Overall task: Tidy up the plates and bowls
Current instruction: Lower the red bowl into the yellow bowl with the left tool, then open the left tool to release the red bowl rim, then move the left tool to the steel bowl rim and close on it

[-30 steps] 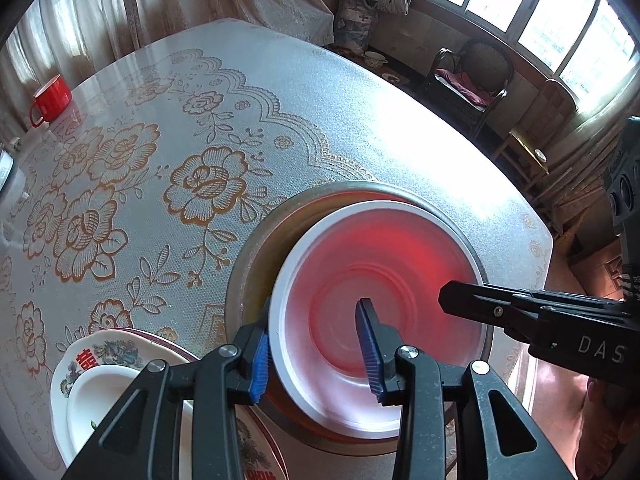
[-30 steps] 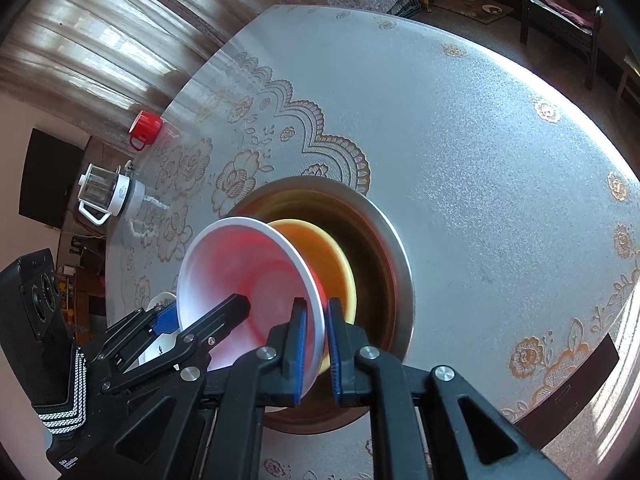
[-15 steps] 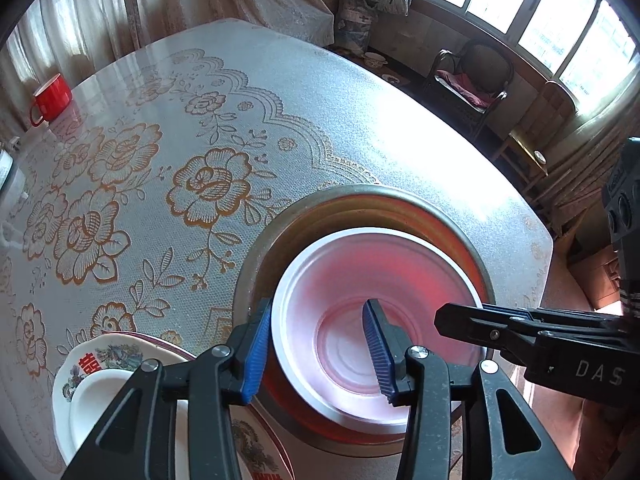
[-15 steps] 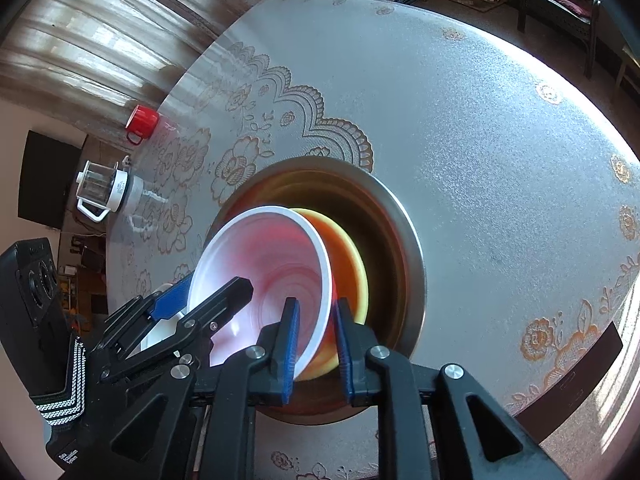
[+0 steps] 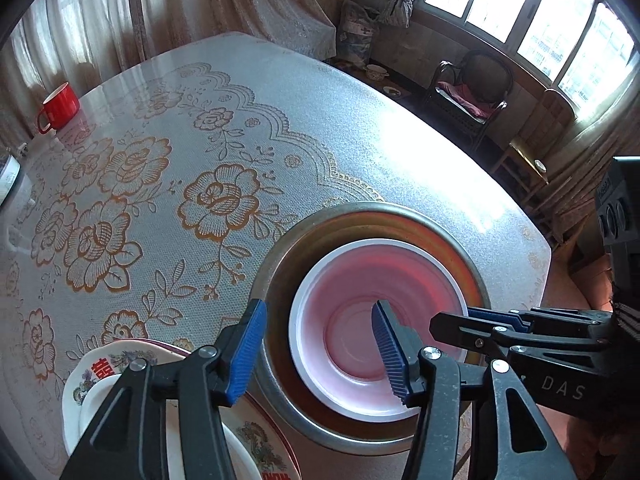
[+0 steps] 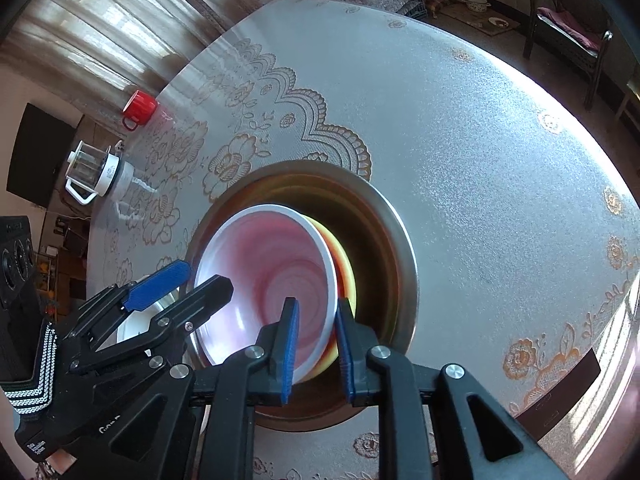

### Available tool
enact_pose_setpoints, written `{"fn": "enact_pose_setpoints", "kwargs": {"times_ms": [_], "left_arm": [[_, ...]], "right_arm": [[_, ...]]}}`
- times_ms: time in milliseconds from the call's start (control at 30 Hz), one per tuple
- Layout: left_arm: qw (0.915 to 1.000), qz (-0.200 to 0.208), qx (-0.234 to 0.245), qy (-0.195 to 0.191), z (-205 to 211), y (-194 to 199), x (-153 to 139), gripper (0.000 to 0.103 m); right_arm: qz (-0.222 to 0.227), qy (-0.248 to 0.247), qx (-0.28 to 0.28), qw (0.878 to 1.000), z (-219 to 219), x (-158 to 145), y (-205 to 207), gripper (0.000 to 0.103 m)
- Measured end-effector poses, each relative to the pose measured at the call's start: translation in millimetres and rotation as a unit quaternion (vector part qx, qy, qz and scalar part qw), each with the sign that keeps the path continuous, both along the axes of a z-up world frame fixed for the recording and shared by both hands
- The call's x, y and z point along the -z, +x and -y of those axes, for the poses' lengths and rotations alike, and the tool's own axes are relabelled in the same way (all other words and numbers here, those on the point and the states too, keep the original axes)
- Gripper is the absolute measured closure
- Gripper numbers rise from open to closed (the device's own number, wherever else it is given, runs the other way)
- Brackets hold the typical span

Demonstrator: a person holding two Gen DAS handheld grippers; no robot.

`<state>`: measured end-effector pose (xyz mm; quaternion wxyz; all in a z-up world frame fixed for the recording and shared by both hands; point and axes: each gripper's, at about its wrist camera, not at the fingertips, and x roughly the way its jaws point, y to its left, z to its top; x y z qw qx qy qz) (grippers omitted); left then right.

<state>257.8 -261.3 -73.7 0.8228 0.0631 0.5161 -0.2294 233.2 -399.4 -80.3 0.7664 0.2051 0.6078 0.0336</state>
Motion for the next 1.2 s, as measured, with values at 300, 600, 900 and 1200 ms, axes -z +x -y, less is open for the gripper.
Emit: {"fn": "enact_pose_setpoints", "kwargs": {"times_ms": [300,600,900,1200], "left_arm": [[0.9997,0.011,-0.022,0.005,-11,2,-5,0.047],[0.9973,0.013,-0.073,0.008,-36,10,-7,0.044],[0.9959,0.022,-0.083,0.027,-43,13,-6,0.044],[0.9970,0.014,-0.067,0.037,-38,10,-1,0.043]], "right_arm": [[-0.005,0.015,-0.020,1.000,-7,0,-3,0.077],[0.016,0.012,0.007,1.000,7,-12,-9,0.077],[-0.009,-0.049,-0.023,0.999,-11,2,-4,0.077],[0.006,-0.132,-0.047,0.990,-21,3,6,0.077]]}}
